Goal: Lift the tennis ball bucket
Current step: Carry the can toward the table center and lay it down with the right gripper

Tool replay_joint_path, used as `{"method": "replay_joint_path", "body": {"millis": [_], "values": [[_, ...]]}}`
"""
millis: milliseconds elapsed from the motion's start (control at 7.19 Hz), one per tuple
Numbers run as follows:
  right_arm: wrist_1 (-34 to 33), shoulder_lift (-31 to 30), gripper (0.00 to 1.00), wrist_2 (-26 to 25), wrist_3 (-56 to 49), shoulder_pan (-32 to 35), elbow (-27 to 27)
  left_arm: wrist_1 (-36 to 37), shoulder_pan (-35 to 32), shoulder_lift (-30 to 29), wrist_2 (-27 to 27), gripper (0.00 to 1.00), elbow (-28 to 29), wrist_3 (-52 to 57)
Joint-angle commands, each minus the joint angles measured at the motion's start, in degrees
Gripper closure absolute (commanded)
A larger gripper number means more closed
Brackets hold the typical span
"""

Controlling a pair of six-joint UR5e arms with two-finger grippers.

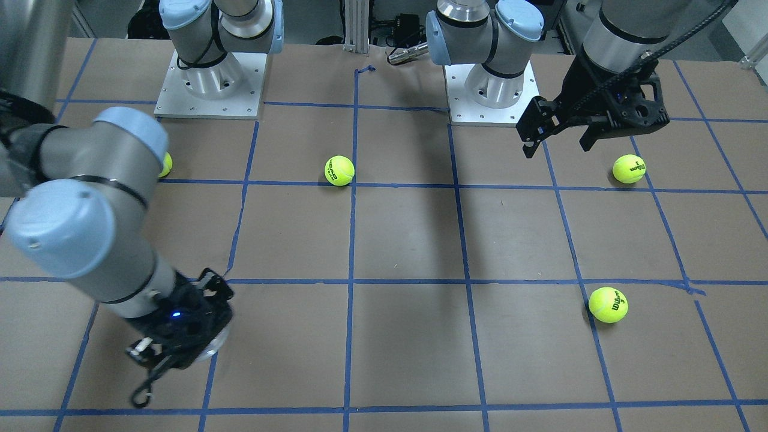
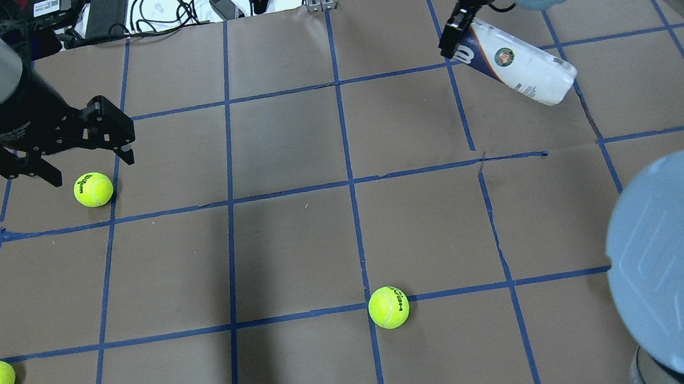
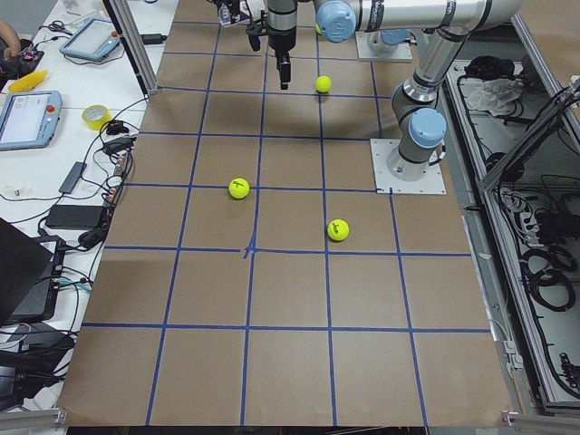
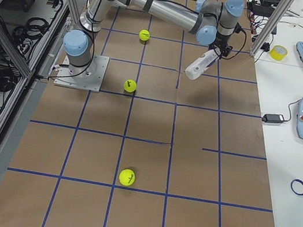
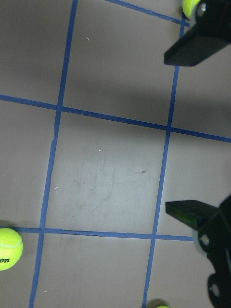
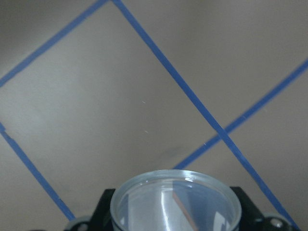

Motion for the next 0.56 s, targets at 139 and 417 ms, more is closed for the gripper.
{"method": "replay_joint_path", "body": {"millis": [139, 417], "values": [[-6.8, 4.7, 0.67, -1.9, -7.8, 17.0, 0.4, 0.0, 3.6, -0.1, -0.1, 0.00, 0.8, 6.5], [-8.0, 7.5, 0.67, -1.8, -6.4, 21.9, 0.4, -0.9, 3.4, 0.3, -0.7, 0.00, 0.8, 7.1]]}}
